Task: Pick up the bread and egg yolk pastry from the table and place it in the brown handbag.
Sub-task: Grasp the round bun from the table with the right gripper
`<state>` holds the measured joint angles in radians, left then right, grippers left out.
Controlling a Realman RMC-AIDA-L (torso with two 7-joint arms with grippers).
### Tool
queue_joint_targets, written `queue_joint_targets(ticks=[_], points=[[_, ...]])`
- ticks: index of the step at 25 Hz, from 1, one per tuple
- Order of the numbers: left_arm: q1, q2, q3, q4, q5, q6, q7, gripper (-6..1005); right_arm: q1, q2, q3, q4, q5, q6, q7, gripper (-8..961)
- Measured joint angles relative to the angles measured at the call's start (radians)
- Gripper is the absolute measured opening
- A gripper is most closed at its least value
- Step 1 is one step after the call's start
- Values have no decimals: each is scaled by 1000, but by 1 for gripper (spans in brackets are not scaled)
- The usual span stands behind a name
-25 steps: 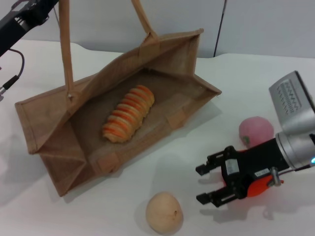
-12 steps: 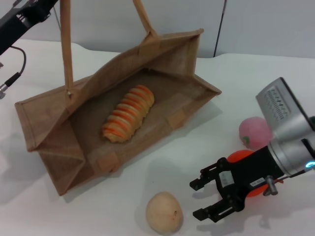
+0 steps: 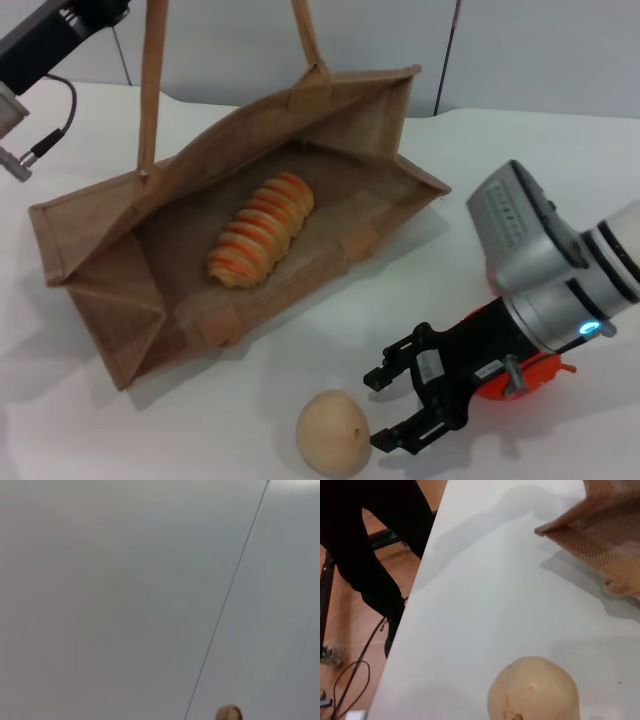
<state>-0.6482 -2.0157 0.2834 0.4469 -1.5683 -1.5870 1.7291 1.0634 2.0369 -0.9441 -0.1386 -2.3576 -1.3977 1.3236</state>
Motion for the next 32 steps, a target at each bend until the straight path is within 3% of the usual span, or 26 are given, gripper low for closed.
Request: queue_joint_targets(ticks=[12, 22, 32], points=[[-21, 0, 0, 3, 1, -5, -13, 96, 76, 7, -44, 55, 0, 21, 31, 787], [-40, 2, 2, 2, 2, -7, -19, 96, 126, 13, -52, 116, 1, 99, 43, 878], [-52, 3, 2, 2, 2, -7, -20, 96, 146, 15, -60, 127, -6, 105, 58, 879]])
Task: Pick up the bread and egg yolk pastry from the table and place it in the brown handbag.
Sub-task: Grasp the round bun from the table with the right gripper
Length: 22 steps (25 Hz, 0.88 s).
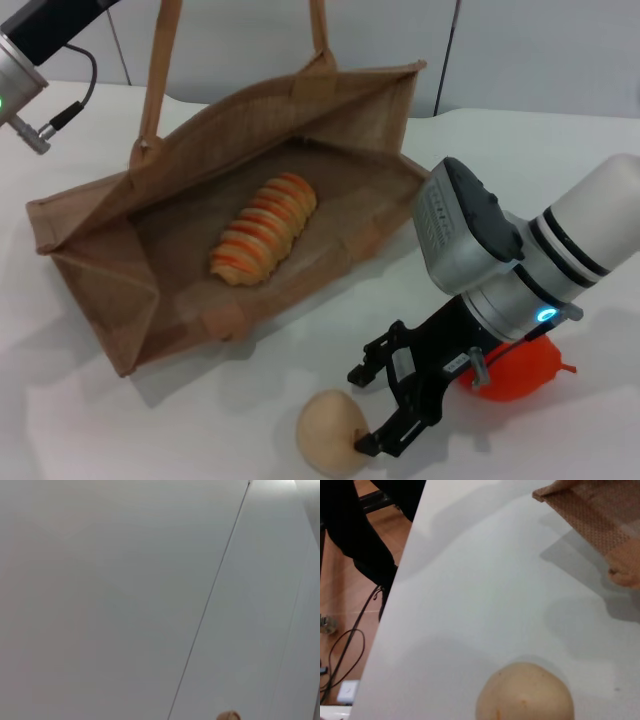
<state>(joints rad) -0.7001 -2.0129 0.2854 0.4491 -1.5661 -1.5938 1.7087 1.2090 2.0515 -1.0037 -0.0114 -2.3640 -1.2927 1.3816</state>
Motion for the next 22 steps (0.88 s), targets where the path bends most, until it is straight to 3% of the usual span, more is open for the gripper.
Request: queue_joint_targets(ticks=[5, 22], points=[[-3, 0, 0, 0, 0, 0, 0, 96, 32, 3, 3, 42, -16, 4, -1, 880], [-24, 0, 0, -3, 0, 1, 0, 96, 41, 9, 11, 50, -28, 12, 23, 870]])
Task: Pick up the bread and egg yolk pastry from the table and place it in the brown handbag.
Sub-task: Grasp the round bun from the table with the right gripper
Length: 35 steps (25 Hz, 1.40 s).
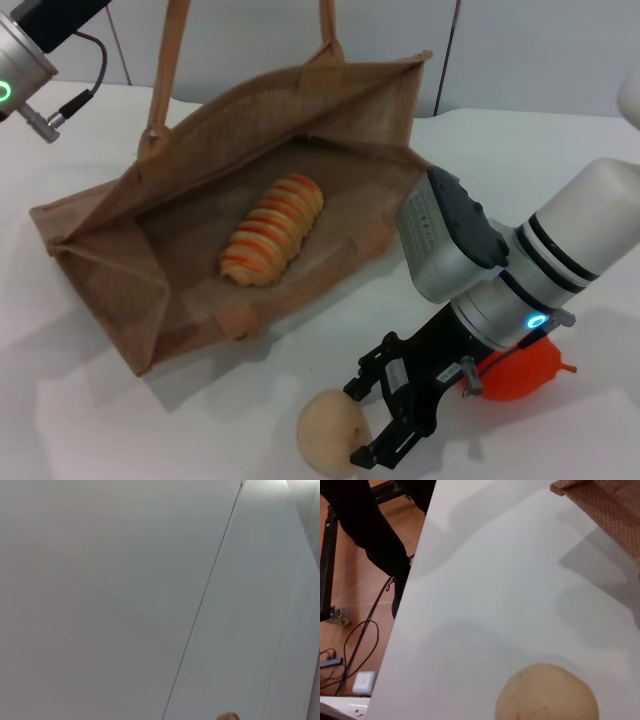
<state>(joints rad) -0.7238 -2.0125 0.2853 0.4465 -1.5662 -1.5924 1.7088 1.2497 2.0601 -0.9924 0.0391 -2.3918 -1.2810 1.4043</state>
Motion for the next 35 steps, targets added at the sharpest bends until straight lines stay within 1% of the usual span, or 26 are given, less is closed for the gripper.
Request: queue_joint_targets(ticks=[7, 12, 18, 29, 32, 35], points=[[-2, 0, 0, 0, 0, 1, 0, 96, 18, 0, 0, 22, -5, 2, 2, 860], [-2, 0, 0, 0, 0, 1, 0, 96, 27, 0, 0, 29, -6, 2, 11, 736], [-2, 0, 0, 0, 0, 1, 0, 96, 30, 0, 0, 31, -11, -2, 12, 637], [-2, 0, 0, 0, 0, 0, 0, 96, 34, -1, 0, 32, -20, -18, 16, 536], [-2, 0, 0, 0, 0, -1, 0, 96, 35, -2, 0, 33, -21, -23, 23, 491], [-2, 0, 0, 0, 0, -1, 0, 96, 38, -3, -1, 33, -21, -25, 25, 475]])
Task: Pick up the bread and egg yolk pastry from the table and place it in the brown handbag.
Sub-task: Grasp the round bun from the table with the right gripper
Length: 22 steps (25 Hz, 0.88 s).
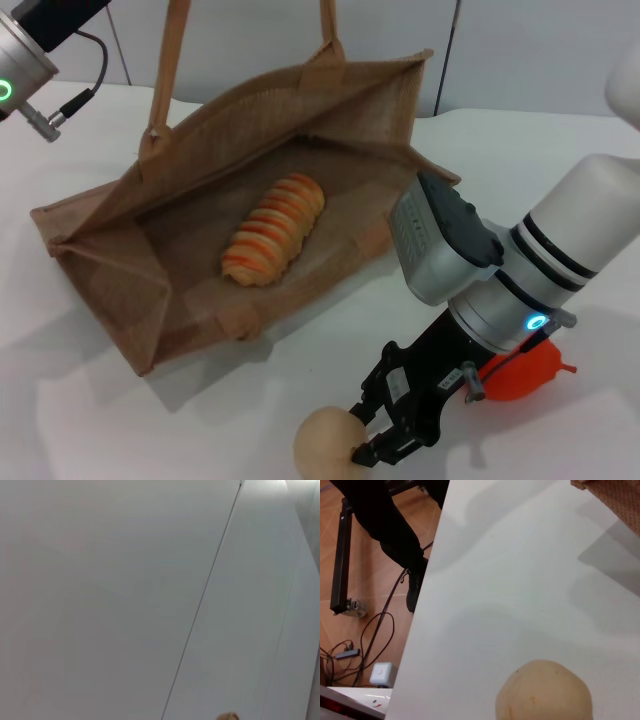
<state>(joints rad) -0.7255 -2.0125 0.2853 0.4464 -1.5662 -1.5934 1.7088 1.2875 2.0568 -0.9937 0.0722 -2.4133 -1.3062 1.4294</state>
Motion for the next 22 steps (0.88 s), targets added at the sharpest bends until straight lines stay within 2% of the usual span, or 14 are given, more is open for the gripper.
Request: queue_joint_targets(ticks=[22], points=[[-2, 4, 0, -3, 0, 0, -8, 96, 17, -2, -4, -11, -53, -16, -12, 309]])
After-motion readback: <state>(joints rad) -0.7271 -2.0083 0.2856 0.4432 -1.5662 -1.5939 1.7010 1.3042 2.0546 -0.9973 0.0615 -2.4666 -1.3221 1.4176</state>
